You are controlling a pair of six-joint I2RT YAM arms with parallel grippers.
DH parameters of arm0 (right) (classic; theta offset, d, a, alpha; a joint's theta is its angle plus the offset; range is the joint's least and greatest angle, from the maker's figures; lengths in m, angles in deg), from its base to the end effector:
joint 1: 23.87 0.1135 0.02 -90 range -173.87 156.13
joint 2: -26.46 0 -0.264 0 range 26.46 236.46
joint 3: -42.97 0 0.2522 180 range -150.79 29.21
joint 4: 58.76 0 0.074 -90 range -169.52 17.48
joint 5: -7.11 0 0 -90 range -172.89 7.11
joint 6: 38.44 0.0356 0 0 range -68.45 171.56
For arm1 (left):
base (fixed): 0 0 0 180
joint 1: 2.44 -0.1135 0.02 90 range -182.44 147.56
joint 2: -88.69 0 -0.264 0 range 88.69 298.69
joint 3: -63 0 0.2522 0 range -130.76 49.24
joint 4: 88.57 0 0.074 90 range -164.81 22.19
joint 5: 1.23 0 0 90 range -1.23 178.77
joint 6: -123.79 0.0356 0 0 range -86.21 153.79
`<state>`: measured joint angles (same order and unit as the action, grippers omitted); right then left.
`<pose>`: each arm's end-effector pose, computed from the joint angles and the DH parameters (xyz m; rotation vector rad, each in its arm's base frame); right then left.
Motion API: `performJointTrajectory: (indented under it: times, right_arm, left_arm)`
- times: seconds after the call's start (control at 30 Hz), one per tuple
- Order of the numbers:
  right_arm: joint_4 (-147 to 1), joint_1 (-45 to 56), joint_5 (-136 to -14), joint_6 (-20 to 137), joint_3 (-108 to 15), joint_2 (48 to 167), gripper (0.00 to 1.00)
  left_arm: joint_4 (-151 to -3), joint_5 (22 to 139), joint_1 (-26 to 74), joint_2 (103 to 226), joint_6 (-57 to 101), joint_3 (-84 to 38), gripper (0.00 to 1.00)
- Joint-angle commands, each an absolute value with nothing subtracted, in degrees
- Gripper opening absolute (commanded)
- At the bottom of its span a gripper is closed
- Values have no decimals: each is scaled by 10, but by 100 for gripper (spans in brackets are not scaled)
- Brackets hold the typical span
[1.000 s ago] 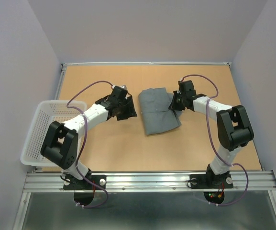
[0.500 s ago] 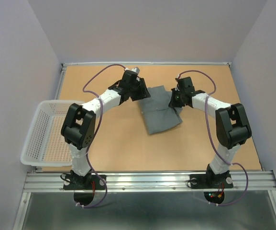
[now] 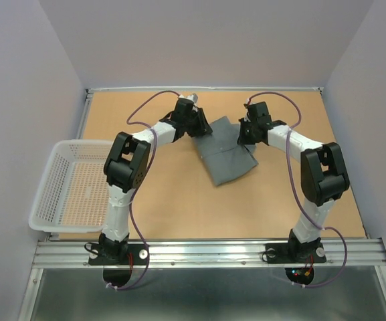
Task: Fold and stack the long sleeve shirts
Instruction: Fold the shirt
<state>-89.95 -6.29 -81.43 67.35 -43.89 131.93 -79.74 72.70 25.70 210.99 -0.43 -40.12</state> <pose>0.3812 0.1217 0.2037 -0.0499 2.4607 0.2886 0.4317 -0.2421 0.2030 0.0688 2.1801 -0.9384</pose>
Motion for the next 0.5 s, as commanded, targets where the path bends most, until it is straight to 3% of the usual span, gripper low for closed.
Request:
performJointTrajectory:
  times: [0.0,0.47]
  right_arm:
    - [-896,-66,-848,650,-496,1315,1]
    - [-896,-66,-873,652,-535,1367,6]
  left_arm:
    - [-832,730,234,2120,-29,-388,47]
    - [-846,715,222,2130,-28,-351,45]
